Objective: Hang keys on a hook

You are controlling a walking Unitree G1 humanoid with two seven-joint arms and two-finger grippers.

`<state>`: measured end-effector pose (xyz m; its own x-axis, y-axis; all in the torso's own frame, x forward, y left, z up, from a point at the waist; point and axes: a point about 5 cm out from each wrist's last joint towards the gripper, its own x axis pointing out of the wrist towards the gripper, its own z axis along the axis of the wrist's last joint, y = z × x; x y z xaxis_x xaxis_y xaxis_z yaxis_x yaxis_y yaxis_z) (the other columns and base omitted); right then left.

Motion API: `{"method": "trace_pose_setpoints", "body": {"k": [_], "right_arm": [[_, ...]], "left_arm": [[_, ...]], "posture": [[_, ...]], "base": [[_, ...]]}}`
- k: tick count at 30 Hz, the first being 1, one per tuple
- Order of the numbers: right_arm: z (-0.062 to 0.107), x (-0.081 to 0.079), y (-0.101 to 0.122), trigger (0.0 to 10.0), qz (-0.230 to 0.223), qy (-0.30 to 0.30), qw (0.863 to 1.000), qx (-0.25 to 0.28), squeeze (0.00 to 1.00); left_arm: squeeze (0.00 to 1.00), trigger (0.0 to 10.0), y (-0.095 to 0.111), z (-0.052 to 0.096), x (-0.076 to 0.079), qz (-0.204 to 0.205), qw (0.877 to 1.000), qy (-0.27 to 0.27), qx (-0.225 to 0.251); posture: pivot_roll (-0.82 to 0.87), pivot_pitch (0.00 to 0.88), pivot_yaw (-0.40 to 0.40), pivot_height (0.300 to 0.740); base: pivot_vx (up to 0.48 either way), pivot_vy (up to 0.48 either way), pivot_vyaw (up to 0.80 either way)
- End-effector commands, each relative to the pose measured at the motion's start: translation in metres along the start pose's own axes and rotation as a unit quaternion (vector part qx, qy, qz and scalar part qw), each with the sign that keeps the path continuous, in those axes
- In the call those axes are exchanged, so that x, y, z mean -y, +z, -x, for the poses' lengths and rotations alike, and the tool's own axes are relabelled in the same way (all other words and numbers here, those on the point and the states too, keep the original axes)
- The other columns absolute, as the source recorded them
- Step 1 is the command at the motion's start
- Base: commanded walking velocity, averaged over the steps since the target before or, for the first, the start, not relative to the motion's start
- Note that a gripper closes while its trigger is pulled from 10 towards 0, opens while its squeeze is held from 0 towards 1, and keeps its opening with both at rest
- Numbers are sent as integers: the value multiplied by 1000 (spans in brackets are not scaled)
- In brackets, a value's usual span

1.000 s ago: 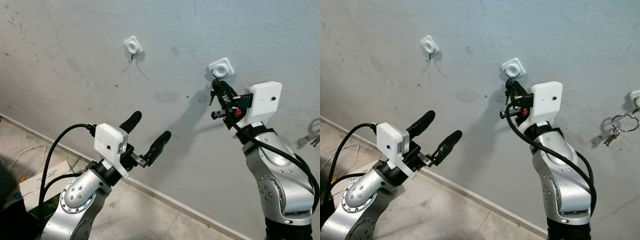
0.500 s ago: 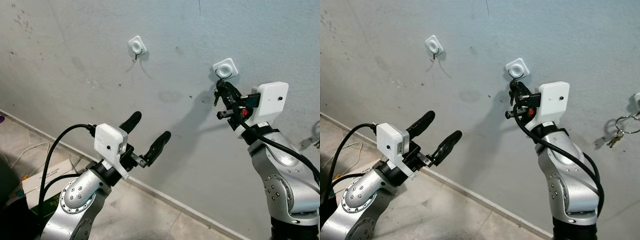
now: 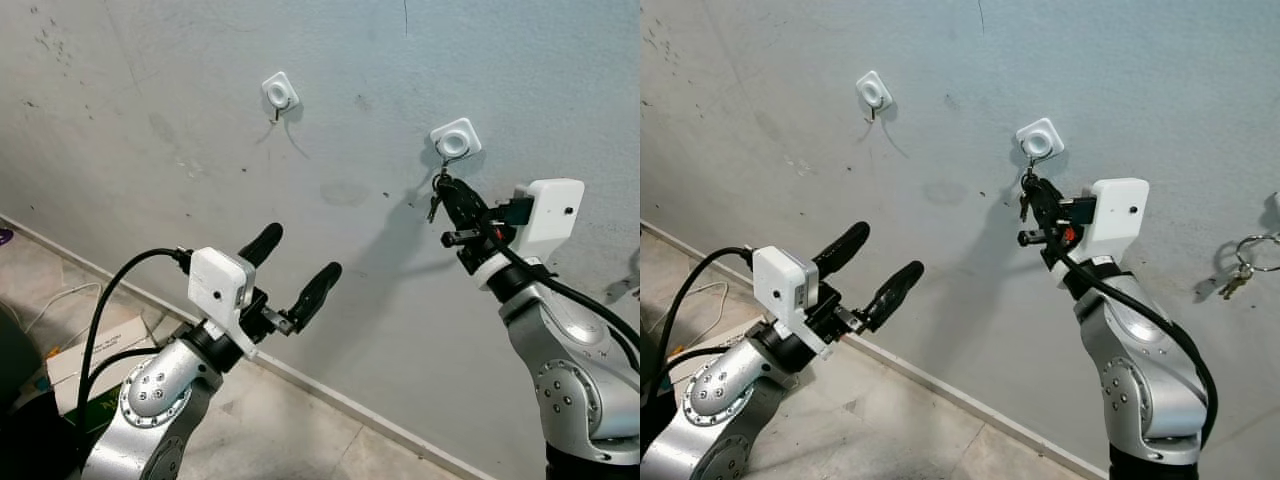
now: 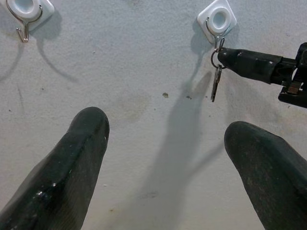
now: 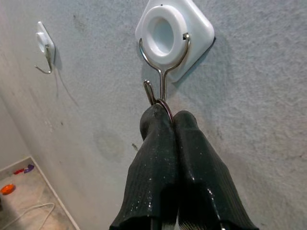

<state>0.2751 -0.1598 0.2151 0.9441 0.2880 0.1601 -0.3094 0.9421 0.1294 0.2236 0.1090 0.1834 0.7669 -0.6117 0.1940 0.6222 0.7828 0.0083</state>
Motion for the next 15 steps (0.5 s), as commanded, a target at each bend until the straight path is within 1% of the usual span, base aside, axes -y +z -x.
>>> {"method": "trace_pose_setpoints", "body": {"k": [1,8,11,14,15], "right_arm": [[5,5,-17,10000,-12,-16,999,-46,0],[6,4,-19,10000,-11,-13,999,-51,0],[5,3,-20,10000,10,-13,998,-53,0],[5,2,-19,10000,18,-10,999,-49,0],[4,0,-18,10000,28,-7,999,-44,1000]], "left_arm": [[0,10000,-2,1,-1,-3,1000,4,-5],[0,10000,-2,1,0,-4,1000,4,-5],[0,10000,-2,1,0,-4,1000,2,-4],[0,10000,-2,0,1,-3,1000,1,-3],[0,10000,-2,0,1,-3,1000,0,-3]], "posture": [[-17,49,20,740],[-12,46,19,740],[-13,46,19,740],[-13,46,19,740],[-13,48,19,740]], "base": [[0,0,0],[0,0,0],[0,0,0],[0,0,0],[0,0,0]]}}
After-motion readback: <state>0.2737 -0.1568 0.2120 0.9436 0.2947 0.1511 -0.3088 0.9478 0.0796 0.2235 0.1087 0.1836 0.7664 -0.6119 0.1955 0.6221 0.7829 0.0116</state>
